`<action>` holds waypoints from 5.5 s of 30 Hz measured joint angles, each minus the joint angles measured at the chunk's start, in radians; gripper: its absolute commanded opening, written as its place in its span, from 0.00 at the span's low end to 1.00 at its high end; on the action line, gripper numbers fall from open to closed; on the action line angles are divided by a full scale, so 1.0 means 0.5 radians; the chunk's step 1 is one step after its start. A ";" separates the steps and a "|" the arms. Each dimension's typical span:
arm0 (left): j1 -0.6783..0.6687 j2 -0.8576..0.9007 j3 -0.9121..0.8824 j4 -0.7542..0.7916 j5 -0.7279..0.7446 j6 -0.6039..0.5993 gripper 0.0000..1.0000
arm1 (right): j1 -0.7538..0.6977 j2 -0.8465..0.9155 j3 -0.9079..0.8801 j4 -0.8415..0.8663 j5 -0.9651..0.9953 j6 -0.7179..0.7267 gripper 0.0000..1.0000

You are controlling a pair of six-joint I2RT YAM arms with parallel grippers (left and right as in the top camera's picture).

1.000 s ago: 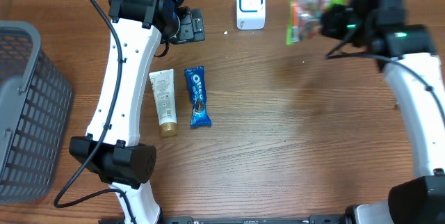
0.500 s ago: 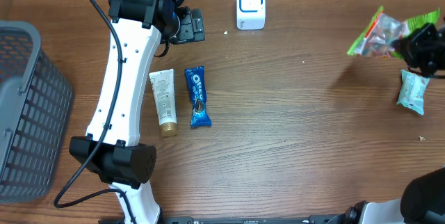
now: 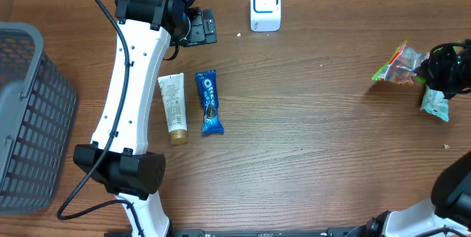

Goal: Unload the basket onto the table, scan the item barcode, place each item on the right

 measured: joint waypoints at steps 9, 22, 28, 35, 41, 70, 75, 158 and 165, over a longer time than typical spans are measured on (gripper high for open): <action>0.000 0.000 0.000 0.000 0.000 0.000 1.00 | -0.018 0.050 -0.004 0.125 0.405 0.046 0.20; 0.000 0.000 0.000 0.000 0.000 0.000 1.00 | -0.024 0.050 0.120 0.115 0.243 0.076 0.80; 0.000 0.000 0.000 0.000 0.000 0.000 1.00 | 0.131 -0.137 0.359 -0.043 -0.139 0.054 1.00; 0.000 0.000 0.000 0.000 0.000 0.000 1.00 | 0.602 -0.175 0.367 -0.034 -0.298 -0.150 1.00; 0.000 0.000 0.000 0.001 0.000 0.000 1.00 | 0.953 -0.175 0.367 0.043 -0.273 -0.222 1.00; 0.504 0.015 0.341 -0.420 -0.037 0.327 1.00 | 2.354 0.526 0.367 0.613 0.029 0.086 0.82; 0.504 0.015 0.341 -0.419 -0.036 0.354 1.00 | 2.447 0.668 0.367 0.626 0.118 0.186 0.75; 0.502 0.015 0.341 -0.417 -0.027 0.359 1.00 | 1.861 0.791 0.270 0.248 1.354 -0.784 0.41; 0.501 0.015 0.341 -0.417 -0.021 0.359 1.00 | 1.796 0.790 0.220 0.286 1.383 -0.774 0.04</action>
